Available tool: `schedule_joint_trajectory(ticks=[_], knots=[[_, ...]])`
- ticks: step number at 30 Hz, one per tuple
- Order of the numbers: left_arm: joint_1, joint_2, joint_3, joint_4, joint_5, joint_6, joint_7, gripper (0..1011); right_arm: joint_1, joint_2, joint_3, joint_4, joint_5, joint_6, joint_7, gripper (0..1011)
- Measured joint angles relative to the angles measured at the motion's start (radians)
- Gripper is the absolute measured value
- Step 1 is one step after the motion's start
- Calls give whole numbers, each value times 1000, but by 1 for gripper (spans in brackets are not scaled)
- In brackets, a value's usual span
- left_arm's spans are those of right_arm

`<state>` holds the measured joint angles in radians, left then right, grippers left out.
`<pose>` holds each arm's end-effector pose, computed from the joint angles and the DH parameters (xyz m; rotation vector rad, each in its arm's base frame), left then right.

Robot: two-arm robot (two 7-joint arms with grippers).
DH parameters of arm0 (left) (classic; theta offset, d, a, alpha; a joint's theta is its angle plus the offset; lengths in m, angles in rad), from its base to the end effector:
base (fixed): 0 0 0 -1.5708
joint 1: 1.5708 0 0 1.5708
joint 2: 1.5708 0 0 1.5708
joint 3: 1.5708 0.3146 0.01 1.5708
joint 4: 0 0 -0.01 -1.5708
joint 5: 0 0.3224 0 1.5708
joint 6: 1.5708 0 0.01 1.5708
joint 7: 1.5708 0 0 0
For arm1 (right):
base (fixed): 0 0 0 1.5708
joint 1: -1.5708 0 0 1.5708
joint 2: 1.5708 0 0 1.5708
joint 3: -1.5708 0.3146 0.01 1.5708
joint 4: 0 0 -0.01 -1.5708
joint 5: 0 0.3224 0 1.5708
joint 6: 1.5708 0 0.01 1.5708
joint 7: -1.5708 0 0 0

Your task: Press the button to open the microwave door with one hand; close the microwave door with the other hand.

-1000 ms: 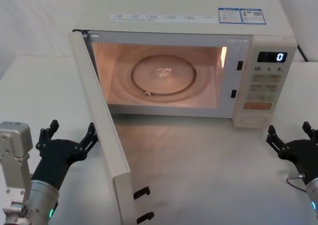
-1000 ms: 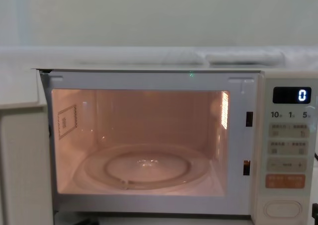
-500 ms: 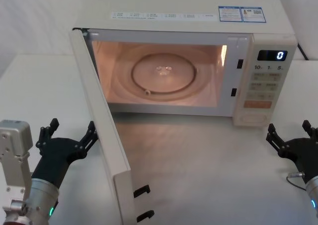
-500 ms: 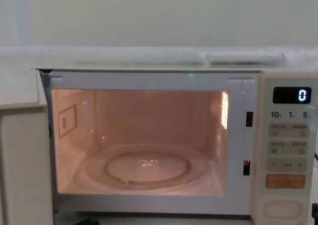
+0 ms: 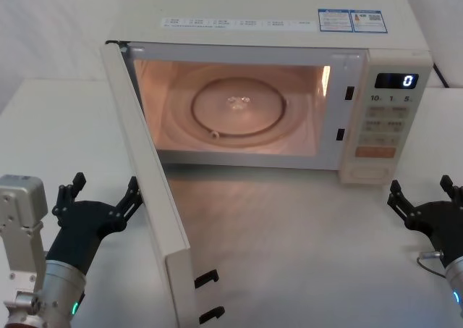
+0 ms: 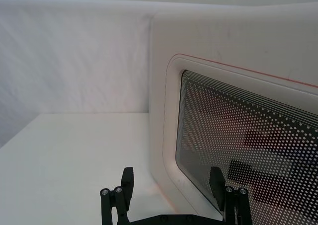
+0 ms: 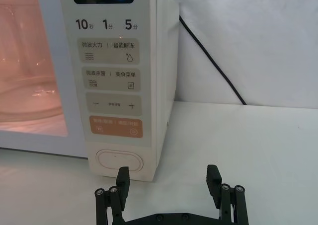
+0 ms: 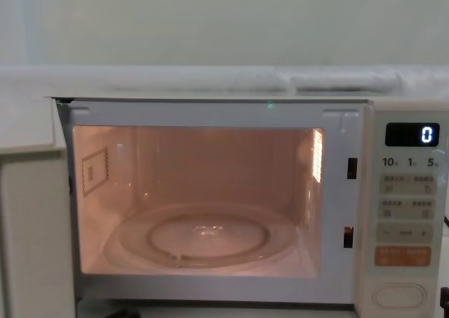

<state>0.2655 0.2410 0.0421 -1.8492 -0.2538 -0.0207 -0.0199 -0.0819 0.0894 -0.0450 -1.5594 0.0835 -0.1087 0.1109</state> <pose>0.2602 0.0420 -0.3084 -0.0379 0.0141 1.4460 0.3139 -0.0140 -0.3542 0.0068 -0.0108 -1.4156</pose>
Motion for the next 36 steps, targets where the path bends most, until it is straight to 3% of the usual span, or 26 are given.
schedule_joint_trajectory(ticks=[36], knots=[[0,0,0,0,0,0,0,1001,0,0,0,0,0,0,0,1002]])
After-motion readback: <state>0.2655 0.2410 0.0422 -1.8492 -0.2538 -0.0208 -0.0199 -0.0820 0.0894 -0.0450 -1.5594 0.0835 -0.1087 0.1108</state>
